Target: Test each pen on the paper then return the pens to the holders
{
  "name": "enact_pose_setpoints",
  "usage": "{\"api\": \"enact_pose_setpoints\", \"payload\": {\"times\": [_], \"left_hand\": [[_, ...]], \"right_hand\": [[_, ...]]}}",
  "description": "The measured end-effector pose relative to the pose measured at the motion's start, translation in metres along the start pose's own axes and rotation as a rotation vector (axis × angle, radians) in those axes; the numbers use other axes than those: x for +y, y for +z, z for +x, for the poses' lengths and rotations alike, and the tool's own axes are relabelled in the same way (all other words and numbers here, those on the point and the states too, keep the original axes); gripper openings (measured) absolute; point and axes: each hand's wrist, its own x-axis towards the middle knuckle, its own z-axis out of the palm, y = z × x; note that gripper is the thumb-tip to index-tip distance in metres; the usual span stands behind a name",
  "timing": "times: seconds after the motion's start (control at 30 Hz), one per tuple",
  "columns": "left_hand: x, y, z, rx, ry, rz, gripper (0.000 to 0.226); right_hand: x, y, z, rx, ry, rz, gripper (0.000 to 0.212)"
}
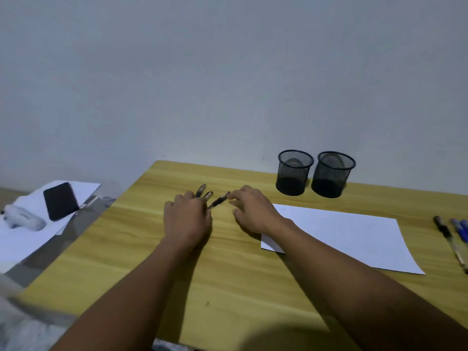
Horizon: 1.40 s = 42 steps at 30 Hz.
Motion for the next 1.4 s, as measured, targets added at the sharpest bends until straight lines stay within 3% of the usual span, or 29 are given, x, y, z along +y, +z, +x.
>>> {"api": "enact_pose_setpoints", "payload": {"times": [0.2,0.3,0.5,0.57,0.67,0.8,0.93,1.03,1.4], "left_hand": [[0.012,0.003,-0.001,0.036,0.068,0.005,0.029],[0.012,0.003,-0.003,0.041,0.106,-0.054,0.024],[0.011,0.0,-0.003,0.142,0.149,-0.455,0.016],[0.016,-0.005,-0.003,0.222,0.062,-0.647,0.032],[0.026,-0.008,0.001,0.228,0.004,-0.757,0.05],[0.055,0.001,0.001,0.132,0.148,-0.663,0.052],[0.096,0.006,0.0,0.159,0.253,-0.614,0.026],[0.11,0.011,0.002,0.174,0.34,-0.565,0.024],[0.118,0.016,0.002,0.057,0.469,-0.682,0.017]], "right_hand": [[0.005,0.01,0.008,0.026,-0.044,-0.005,0.046],[0.003,0.009,0.011,0.012,-0.103,-0.082,0.037],[0.005,-0.008,0.012,0.037,-0.239,-0.233,0.017],[0.012,-0.022,0.011,0.15,-0.213,-0.138,0.015],[0.024,-0.051,0.008,0.313,-0.016,0.168,0.007],[0.035,-0.086,-0.012,0.233,0.227,0.778,0.003],[0.048,-0.095,-0.033,0.154,0.234,0.769,0.021],[0.062,-0.098,-0.043,0.148,0.273,0.806,0.028],[0.074,-0.106,-0.054,0.026,0.197,0.86,0.02]]}}
